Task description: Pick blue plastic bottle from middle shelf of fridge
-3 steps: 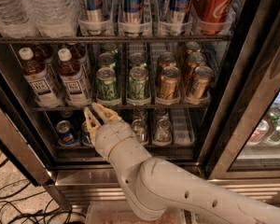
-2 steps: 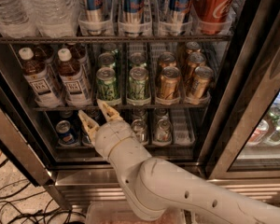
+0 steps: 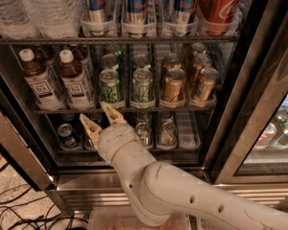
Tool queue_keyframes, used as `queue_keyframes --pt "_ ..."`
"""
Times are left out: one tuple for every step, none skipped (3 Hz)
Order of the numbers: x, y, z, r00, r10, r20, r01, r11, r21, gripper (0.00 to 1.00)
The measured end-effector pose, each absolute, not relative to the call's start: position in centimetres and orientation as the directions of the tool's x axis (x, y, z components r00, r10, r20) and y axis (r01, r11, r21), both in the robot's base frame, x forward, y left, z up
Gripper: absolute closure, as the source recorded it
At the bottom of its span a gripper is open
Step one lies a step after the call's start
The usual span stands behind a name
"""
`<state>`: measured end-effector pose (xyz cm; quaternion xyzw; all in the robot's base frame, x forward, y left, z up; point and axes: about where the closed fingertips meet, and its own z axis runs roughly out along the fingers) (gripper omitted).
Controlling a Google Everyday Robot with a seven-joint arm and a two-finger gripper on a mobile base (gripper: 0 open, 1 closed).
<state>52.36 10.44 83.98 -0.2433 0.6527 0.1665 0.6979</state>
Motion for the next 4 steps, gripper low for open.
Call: queue_keyframes --pt "52.7 10.6 84.0 0.092 -0.092 -0.991 -0.559 0.819 -0.128 0.38" --pt "53.5 11.0 84.1 0.093 -0.101 -0.991 -0.576 0.806 -0.136 0.38" --pt "54.7 11.8 84.2 0.094 -0.108 -0.990 -0.604 0.784 -0.143 0.40" --pt "56.1 12.6 84.3 0.095 -0.109 -0.989 -0.631 0.762 -0.145 0.39"
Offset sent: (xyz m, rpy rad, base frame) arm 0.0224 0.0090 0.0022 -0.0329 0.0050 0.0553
